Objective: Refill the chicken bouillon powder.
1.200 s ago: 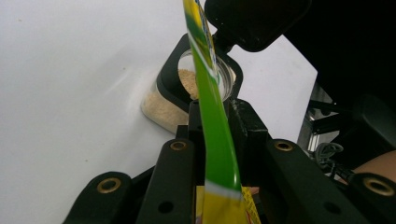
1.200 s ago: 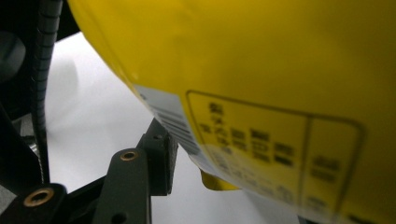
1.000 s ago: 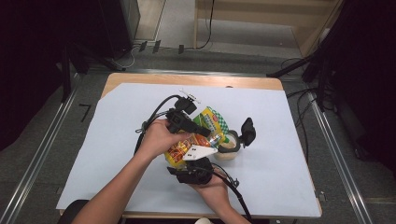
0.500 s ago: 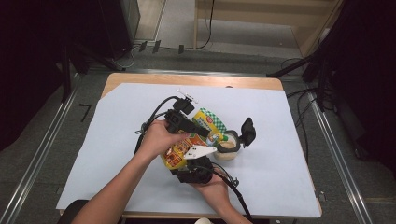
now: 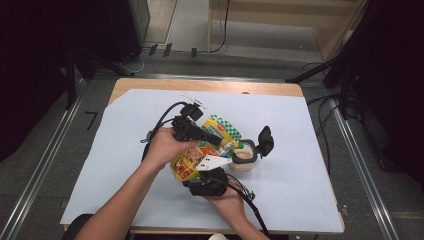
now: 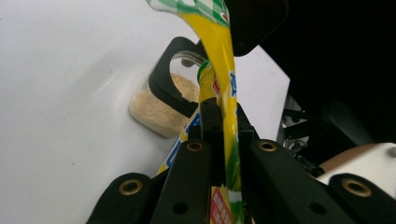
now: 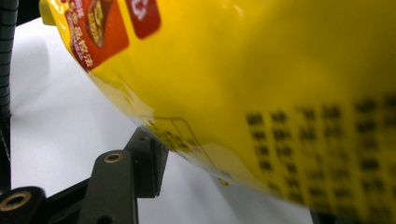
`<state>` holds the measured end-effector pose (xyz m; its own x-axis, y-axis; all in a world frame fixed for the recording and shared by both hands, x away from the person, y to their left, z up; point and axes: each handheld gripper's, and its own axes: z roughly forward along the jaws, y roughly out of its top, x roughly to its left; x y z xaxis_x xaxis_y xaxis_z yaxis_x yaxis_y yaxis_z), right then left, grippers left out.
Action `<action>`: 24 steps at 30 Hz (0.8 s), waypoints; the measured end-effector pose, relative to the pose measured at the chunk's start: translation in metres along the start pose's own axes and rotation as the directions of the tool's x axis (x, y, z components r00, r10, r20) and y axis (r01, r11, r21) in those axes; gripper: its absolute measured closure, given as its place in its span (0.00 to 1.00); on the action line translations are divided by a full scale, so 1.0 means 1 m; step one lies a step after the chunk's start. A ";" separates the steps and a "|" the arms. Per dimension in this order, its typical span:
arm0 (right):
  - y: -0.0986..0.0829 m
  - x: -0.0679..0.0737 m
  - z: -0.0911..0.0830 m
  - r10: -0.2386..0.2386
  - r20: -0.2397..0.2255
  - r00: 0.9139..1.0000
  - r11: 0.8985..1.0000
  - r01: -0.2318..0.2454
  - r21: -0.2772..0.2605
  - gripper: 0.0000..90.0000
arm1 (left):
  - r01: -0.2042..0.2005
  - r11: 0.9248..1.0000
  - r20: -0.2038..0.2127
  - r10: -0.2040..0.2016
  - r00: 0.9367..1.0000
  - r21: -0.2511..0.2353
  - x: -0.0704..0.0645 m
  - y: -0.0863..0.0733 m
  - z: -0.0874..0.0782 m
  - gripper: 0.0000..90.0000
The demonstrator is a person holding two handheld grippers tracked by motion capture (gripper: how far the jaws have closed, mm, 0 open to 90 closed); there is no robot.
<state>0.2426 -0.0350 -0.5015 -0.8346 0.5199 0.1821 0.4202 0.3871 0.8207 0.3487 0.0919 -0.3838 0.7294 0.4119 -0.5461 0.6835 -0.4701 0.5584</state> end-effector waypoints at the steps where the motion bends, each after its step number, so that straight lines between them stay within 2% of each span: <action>1: 0.001 0.000 -0.001 0.002 0.000 1.000 1.000 -0.002 -0.002 0.51 | 0.003 1.000 0.005 -0.003 1.000 -0.007 0.001 0.000 -0.003 1.00; 5: 0.002 0.001 -0.002 0.001 0.006 1.000 1.000 -0.001 -0.020 0.51 | 0.022 0.999 0.019 -0.021 1.000 -0.038 0.003 -0.001 -0.012 1.00; 10: 0.003 0.000 -0.004 0.003 0.016 1.000 0.999 -0.002 -0.032 0.49 | 0.015 0.998 0.004 -0.015 1.000 -0.069 0.003 -0.001 -0.027 1.00; 12: 0.003 -0.003 -0.006 0.021 0.015 1.000 0.999 -0.020 -0.041 0.48 | 0.014 0.996 -0.008 -0.015 1.000 -0.087 0.003 -0.002 -0.035 1.00; 15: 0.004 -0.005 -0.008 0.045 0.008 0.999 0.998 -0.044 -0.048 0.49 | 0.018 0.995 -0.002 -0.019 1.000 -0.098 0.004 -0.002 -0.040 1.00; 24: 0.005 -0.013 -0.014 0.079 0.019 0.997 0.995 -0.078 -0.062 0.50 | 0.035 0.983 -0.016 -0.039 0.999 -0.179 0.010 -0.006 -0.068 1.00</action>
<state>0.2510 -0.0509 -0.4918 -0.7919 0.5630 0.2363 0.4609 0.2975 0.8361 0.3535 0.1520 -0.3506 0.7027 0.4423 -0.5572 0.7026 -0.3083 0.6413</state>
